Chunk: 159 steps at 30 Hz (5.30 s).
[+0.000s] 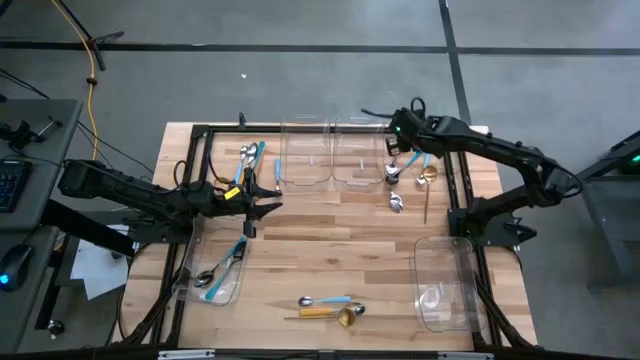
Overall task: Sort silverware by color (type)
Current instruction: Put the black spoon into the bottom left transparent bin
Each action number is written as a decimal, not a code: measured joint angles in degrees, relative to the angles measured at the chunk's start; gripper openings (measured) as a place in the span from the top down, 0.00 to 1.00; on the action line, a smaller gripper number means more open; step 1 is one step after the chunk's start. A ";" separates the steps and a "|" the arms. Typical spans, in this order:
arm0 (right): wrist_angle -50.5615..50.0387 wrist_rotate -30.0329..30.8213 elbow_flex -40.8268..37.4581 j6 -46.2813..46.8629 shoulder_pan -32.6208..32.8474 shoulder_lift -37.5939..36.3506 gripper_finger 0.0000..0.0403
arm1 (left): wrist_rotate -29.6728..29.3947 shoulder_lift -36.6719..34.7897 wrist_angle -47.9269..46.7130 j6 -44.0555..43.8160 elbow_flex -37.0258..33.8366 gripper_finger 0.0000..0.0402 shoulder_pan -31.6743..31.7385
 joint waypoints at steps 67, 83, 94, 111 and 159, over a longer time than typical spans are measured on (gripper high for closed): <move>31.10 4.79 -26.10 44.78 2.46 14.27 0.74 | 0.00 0.00 0.07 -1.03 -0.02 0.73 -0.01; 31.56 6.48 -26.18 43.88 2.68 14.43 0.99 | 0.00 0.00 0.08 -1.02 -0.02 0.73 -0.02; 31.67 10.96 -26.18 41.76 4.39 12.90 0.99 | 0.00 0.00 0.08 -1.92 -0.02 0.73 -0.02; 39.11 19.29 -26.18 3.73 10.84 -16.80 1.00 | -0.32 0.01 0.07 -1.29 -0.02 0.73 -0.01; 121.08 -20.71 -36.57 -39.27 33.94 1.53 1.00 | -1.53 10.39 2.73 2.41 7.53 0.73 -0.02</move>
